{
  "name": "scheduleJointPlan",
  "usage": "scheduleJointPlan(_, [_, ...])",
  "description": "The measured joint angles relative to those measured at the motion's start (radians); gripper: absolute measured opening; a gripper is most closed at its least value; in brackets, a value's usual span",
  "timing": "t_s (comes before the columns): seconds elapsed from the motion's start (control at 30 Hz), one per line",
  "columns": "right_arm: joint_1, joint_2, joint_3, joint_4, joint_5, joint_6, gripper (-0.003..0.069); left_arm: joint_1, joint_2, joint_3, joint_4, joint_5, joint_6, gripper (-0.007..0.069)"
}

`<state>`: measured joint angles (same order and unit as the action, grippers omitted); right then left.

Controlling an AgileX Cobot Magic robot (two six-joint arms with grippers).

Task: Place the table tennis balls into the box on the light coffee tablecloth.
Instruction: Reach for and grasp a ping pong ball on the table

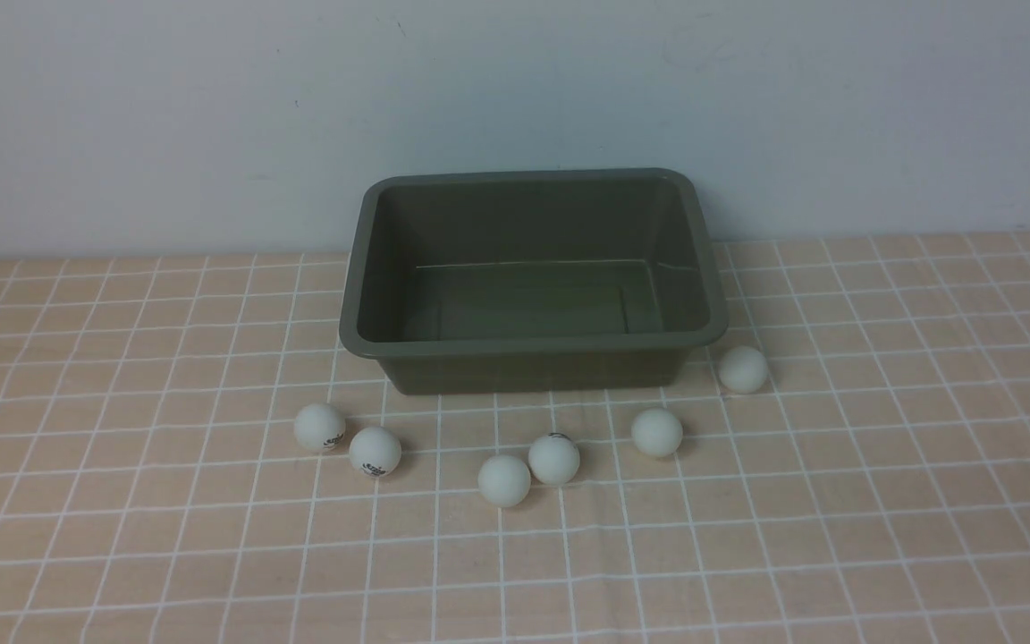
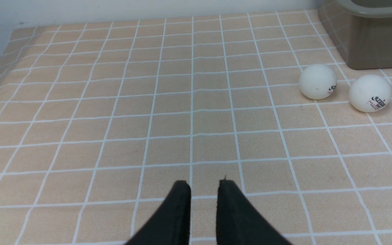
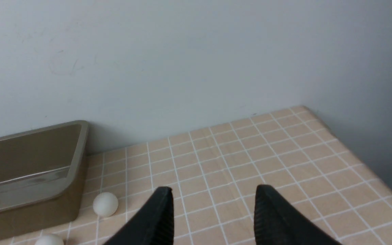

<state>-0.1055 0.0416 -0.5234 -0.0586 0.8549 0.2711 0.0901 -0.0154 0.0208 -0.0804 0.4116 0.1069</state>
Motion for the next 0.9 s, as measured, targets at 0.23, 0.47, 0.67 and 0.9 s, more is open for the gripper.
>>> scheduleJointPlan(0.23, [0.000,0.000,0.000,0.017,0.050,0.001,0.0305,0.000,0.000,0.000,0.000,0.000,0.000,0.0066])
scheduleJointPlan(0.47, [0.000,0.000,0.000,0.035,0.059,0.001,0.0305,0.000,0.000,0.000,0.000,0.000,0.000,0.0066])
scheduleJointPlan(0.67, [0.000,0.000,0.000,0.059,0.059,0.001,0.0305,0.000,0.000,0.000,0.000,0.000,0.000,0.0066])
scheduleJointPlan(0.9, [0.000,0.000,0.000,0.059,0.059,0.000,0.0304,0.000,0.000,0.003,-0.021,-0.022,-0.012,0.0066])
